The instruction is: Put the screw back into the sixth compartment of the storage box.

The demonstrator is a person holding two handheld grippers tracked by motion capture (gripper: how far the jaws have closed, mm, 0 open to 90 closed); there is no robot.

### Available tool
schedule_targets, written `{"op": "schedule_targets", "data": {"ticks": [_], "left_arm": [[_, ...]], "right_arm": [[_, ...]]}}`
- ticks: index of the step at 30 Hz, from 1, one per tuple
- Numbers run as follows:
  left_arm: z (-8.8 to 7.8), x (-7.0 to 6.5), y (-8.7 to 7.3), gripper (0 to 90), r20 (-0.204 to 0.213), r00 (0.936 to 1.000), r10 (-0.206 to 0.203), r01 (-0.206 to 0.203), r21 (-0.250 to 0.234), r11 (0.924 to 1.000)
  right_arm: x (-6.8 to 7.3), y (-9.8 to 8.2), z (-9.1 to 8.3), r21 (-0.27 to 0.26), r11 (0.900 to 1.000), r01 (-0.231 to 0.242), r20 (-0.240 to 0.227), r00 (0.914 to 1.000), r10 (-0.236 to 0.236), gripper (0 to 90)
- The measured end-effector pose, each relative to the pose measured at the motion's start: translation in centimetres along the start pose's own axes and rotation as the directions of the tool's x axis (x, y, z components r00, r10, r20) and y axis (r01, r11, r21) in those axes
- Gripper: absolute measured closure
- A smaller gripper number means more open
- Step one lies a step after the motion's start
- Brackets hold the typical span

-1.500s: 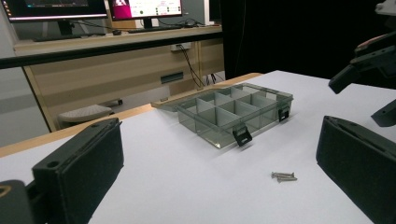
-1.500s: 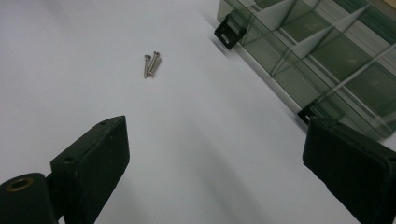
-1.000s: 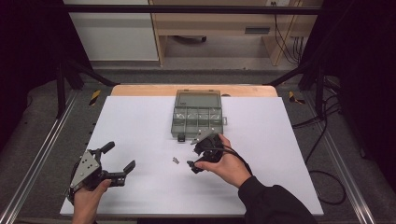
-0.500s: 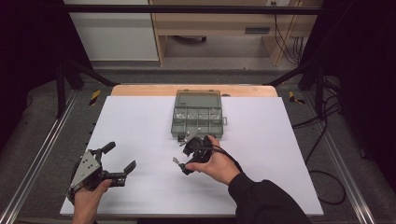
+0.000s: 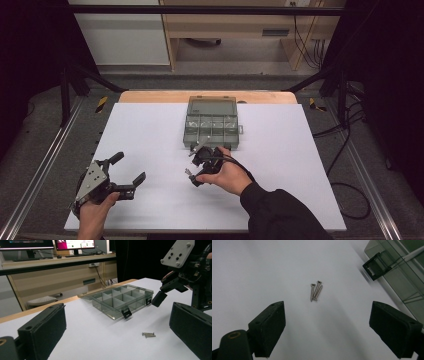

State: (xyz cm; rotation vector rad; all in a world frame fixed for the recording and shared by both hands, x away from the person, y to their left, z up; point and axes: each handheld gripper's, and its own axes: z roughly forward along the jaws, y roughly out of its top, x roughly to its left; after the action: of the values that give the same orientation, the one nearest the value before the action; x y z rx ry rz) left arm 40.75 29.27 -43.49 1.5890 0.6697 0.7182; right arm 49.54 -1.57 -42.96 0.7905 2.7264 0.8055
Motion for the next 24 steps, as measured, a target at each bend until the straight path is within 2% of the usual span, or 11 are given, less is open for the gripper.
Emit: {"op": "schedule_targets", "data": {"ticks": [4,5,8,9,13,14,18,20,24], "left_arm": [[0.0,0.0,0.0,0.7,0.001,1.0,0.0,0.0,-0.001,1.0],[0.0,0.0,0.0,0.7,0.001,1.0,0.0,0.0,-0.001,1.0],[0.0,0.0,0.0,0.7,0.002,1.0,-0.003,0.003,-0.005,1.0],[0.0,0.0,0.0,0.7,0.003,1.0,-0.003,0.003,-0.005,1.0],[0.0,0.0,0.0,0.7,0.002,1.0,-0.002,0.002,-0.005,1.0],[0.0,0.0,0.0,0.7,0.002,1.0,-0.003,0.003,-0.005,1.0],[0.0,0.0,0.0,0.7,0.005,1.0,-0.001,0.001,-0.004,1.0],[0.0,0.0,0.0,0.7,0.008,1.0,0.0,0.0,-0.005,1.0],[0.0,0.0,0.0,0.8,0.008,1.0,0.0,0.0,-0.004,1.0]], "right_arm": [[0.0,0.3,0.3,-0.007,1.0,-0.016,0.006,0.9998,0.016,15.7],[-0.1,0.3,0.4,-0.006,1.0,-0.009,0.004,1.0,0.009,15.8],[-0.1,0.5,0.8,-0.002,1.0,-0.009,0.02,0.9998,0.009,13.7],[0.1,0.6,1.1,0.001,1.0,-0.023,0.012,0.9997,0.023,12.7],[0.1,0.9,1.4,-0.001,1.0,-0.016,0.014,0.9998,0.016,13.5],[0.2,1.0,1.5,-0.01,0.999,-0.031,0.007,0.9995,0.031,14.6],[0.4,1.4,1.8,-0.014,1.0,-0.023,0.007,0.9997,0.024,20.9],[0.5,1.6,2.0,-0.022,0.999,-0.041,0.011,0.9991,0.041,28.3],[0.5,1.7,2.1,-0.04,0.998,-0.054,0.016,0.9984,0.055,34.5]]}}
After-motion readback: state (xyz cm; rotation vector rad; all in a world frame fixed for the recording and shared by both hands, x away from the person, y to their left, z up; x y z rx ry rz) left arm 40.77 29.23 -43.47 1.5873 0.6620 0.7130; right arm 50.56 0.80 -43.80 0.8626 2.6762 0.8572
